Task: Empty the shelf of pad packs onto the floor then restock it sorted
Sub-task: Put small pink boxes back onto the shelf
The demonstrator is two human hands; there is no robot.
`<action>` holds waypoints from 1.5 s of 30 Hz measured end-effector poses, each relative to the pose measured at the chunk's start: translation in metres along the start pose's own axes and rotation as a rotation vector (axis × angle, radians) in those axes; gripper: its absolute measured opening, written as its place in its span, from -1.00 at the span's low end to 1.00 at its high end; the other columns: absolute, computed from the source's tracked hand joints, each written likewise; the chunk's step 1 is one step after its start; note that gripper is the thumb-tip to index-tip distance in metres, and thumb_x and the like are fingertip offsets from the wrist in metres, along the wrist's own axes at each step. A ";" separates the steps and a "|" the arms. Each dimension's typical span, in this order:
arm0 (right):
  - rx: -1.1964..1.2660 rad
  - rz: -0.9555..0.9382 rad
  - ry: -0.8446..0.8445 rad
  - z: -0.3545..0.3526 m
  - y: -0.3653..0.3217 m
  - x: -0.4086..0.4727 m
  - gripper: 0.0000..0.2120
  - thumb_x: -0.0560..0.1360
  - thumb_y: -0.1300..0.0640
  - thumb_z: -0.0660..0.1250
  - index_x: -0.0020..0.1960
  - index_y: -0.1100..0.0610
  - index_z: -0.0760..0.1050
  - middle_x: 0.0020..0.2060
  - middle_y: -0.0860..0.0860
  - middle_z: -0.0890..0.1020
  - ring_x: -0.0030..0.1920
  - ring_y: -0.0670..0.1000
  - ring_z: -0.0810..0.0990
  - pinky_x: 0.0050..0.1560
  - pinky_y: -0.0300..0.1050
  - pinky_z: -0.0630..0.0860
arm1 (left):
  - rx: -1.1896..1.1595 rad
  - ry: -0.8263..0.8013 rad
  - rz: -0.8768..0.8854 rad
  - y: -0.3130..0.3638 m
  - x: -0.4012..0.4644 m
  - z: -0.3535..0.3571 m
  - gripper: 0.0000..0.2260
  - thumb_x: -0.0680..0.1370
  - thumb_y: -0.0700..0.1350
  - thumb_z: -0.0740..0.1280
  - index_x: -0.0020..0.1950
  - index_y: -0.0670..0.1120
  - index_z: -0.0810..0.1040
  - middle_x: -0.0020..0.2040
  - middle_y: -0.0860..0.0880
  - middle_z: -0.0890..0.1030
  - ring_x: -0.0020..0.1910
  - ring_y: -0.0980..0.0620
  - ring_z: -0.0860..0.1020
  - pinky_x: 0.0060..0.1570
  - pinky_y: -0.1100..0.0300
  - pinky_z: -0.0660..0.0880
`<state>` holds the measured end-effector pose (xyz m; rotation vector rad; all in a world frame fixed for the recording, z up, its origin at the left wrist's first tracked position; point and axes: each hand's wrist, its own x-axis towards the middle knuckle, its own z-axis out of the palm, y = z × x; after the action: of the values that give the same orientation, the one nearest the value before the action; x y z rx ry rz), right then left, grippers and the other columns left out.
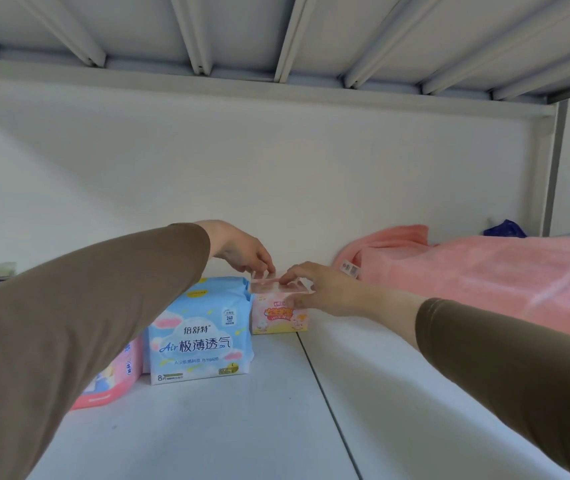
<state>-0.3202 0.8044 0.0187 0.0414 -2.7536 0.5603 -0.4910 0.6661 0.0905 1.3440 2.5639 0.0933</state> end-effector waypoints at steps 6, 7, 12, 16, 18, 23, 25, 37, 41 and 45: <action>0.007 0.027 -0.011 0.002 0.004 0.006 -0.60 0.51 -0.06 0.42 0.31 -0.05 0.46 0.23 -0.10 0.53 0.19 -0.07 0.48 0.07 -0.23 0.37 | 0.005 -0.031 -0.014 -0.003 0.006 -0.001 -0.72 0.61 -0.07 0.27 0.31 0.15 0.51 0.28 0.04 0.49 0.33 0.00 0.47 0.34 0.14 0.43; 0.002 0.031 -0.013 0.002 0.003 0.006 -0.60 0.52 -0.06 0.41 0.32 -0.05 0.46 0.23 -0.10 0.53 0.18 -0.06 0.48 0.05 -0.23 0.37 | 0.008 -0.032 -0.012 -0.002 0.007 -0.001 -0.72 0.60 -0.07 0.28 0.30 0.16 0.50 0.32 0.03 0.48 0.33 -0.01 0.47 0.35 0.11 0.43; -0.034 0.047 -0.023 0.002 0.001 0.007 -0.59 0.54 -0.06 0.39 0.35 -0.03 0.43 0.22 -0.08 0.51 0.16 -0.03 0.49 0.11 -0.16 0.41 | -0.005 -0.029 0.003 -0.002 0.007 0.001 -0.67 0.62 -0.16 0.28 0.37 0.06 0.44 0.33 -0.02 0.49 0.31 0.03 0.47 0.19 0.24 0.47; -0.044 0.062 -0.014 0.003 0.000 0.008 -0.59 0.53 -0.06 0.39 0.35 -0.04 0.43 0.20 -0.07 0.51 0.13 -0.02 0.49 0.00 -0.20 0.38 | 0.002 -0.023 0.001 0.000 0.005 0.001 -0.63 0.61 -0.20 0.28 0.41 0.03 0.42 0.33 -0.03 0.49 0.29 0.05 0.48 0.14 0.26 0.46; -0.048 0.064 -0.012 0.004 0.000 0.008 -0.58 0.53 -0.06 0.39 0.35 -0.04 0.43 0.20 -0.07 0.51 0.13 -0.02 0.49 -0.01 -0.20 0.38 | 0.005 -0.022 0.000 0.001 0.002 0.001 -0.63 0.61 -0.19 0.28 0.41 0.03 0.42 0.34 -0.03 0.48 0.29 0.04 0.47 0.15 0.25 0.45; -0.070 0.086 -0.014 0.004 -0.002 0.005 -0.56 0.54 -0.07 0.38 0.37 -0.03 0.40 0.18 -0.06 0.50 0.08 -0.02 0.49 -0.10 -0.26 0.37 | 0.041 -0.013 -0.026 0.004 -0.001 0.002 -0.64 0.63 -0.08 0.29 0.43 0.08 0.40 0.39 -0.02 0.40 0.38 -0.02 0.39 0.28 0.15 0.39; -0.083 0.099 -0.021 0.003 -0.005 0.003 -0.54 0.54 -0.07 0.37 0.39 -0.03 0.38 0.18 -0.06 0.49 0.04 -0.03 0.47 -0.13 -0.28 0.36 | 0.045 -0.021 -0.041 0.005 -0.003 0.003 -0.61 0.63 -0.06 0.28 0.46 0.10 0.36 0.43 -0.03 0.39 0.40 -0.05 0.37 0.37 0.09 0.37; -0.188 0.158 0.203 -0.011 -0.032 -0.027 -0.40 0.53 -0.20 0.33 0.49 -0.03 0.29 0.46 -0.03 0.35 0.48 0.04 0.20 0.40 0.03 0.25 | 0.120 0.238 0.051 0.021 -0.057 -0.003 -0.52 0.63 0.18 0.19 0.54 0.18 0.20 0.56 0.03 0.23 0.50 -0.04 0.25 0.47 -0.08 0.19; -0.258 0.154 0.300 -0.021 -0.050 -0.043 -0.45 0.53 -0.19 0.32 0.45 -0.02 0.34 0.42 -0.02 0.39 0.45 0.04 0.22 0.37 0.10 0.32 | 0.113 0.339 0.115 0.027 -0.087 -0.001 -0.51 0.63 0.14 0.21 0.55 0.10 0.22 0.56 0.01 0.23 0.51 -0.03 0.24 0.46 0.03 0.19; -0.265 0.131 0.355 -0.023 -0.072 -0.063 -0.47 0.52 -0.17 0.33 0.42 -0.01 0.37 0.40 0.00 0.41 0.41 0.07 0.26 0.34 0.15 0.35 | 0.103 0.436 0.166 0.032 -0.123 0.011 -0.51 0.63 0.12 0.23 0.54 0.09 0.24 0.55 -0.04 0.23 0.53 -0.03 0.20 0.46 0.07 0.16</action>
<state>-0.2469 0.7447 0.0458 -0.2761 -2.4677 0.2041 -0.3959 0.5830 0.1083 1.7403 2.8284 0.3206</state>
